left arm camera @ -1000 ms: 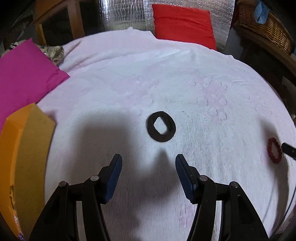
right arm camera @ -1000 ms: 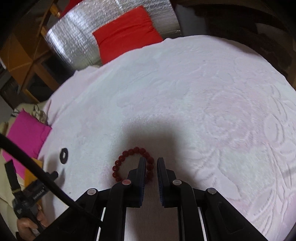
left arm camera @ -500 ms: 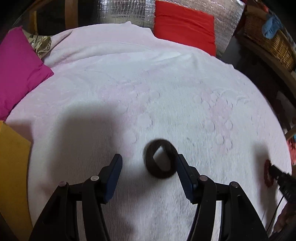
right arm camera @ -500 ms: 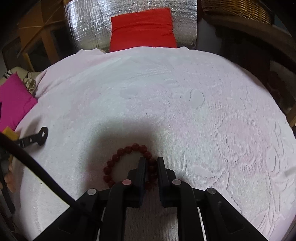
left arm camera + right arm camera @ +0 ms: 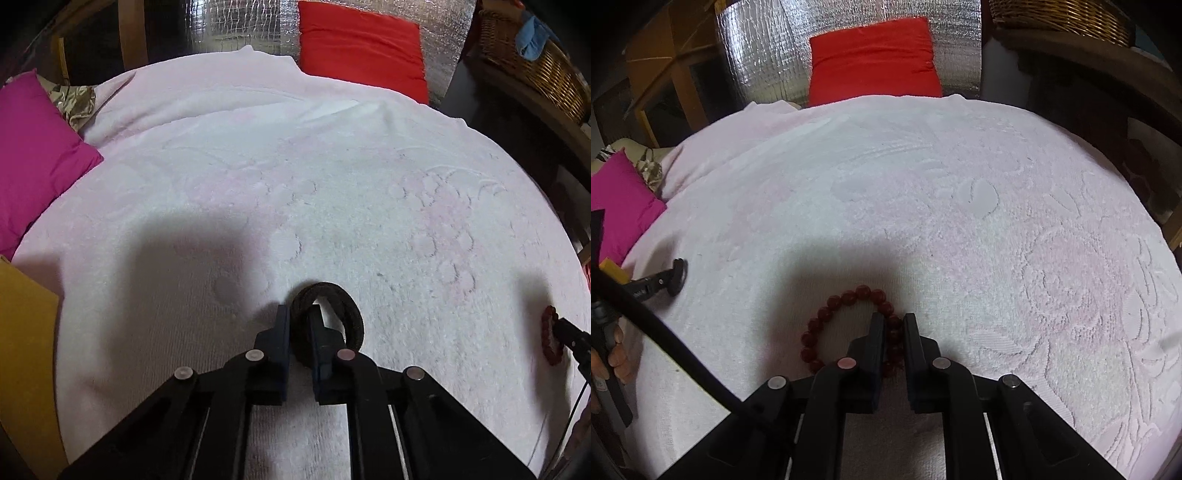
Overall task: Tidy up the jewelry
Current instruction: 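Grasp the red bead bracelet with the right gripper while the left grasps the black rubber ring, then carry the red bead bracelet and black rubber ring over the orange box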
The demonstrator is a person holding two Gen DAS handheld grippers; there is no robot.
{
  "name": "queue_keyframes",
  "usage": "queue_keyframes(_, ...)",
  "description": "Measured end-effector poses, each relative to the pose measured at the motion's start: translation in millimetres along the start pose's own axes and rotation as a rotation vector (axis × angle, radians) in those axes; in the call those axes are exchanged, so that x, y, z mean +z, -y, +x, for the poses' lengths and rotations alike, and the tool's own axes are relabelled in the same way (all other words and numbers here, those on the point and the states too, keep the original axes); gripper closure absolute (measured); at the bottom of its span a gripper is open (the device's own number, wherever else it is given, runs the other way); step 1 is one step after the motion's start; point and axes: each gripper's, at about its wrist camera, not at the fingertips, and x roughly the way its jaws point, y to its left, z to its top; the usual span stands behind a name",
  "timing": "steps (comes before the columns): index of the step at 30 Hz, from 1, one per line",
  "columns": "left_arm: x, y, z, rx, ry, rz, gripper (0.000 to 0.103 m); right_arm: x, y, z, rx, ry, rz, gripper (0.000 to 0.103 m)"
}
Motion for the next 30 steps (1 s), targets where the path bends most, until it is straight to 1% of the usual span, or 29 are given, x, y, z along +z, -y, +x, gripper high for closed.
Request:
queue_keyframes(4,-2,8,-15,0.011,0.019,0.025,0.094,1,3,-9,0.05,0.025,0.02,0.092)
queue_keyframes(7,-5,16,-31,-0.002,0.045,0.052,0.094,3,7,-17,0.104,0.047,0.056,0.092)
queue_keyframes(12,-18,18,-58,-0.004,0.077,0.076,0.094,0,6,-29,0.147,0.074,0.082,0.092)
queue_keyframes(15,-27,13,-70,-0.001,0.083,0.064,0.094,-3,-2,-39,0.161,0.107,0.078,0.092)
queue_keyframes(18,-36,9,-83,-0.012,0.097,0.051,0.094,-4,-13,-51,0.194,0.144,0.076,0.092)
queue_keyframes(24,-51,6,-113,-0.004,0.156,0.023,0.094,-8,-44,-69,0.249,0.199,0.065,0.092)
queue_keyframes(30,-72,9,-145,0.026,0.229,0.024,0.094,-15,-76,-75,0.287,0.218,0.037,0.092)
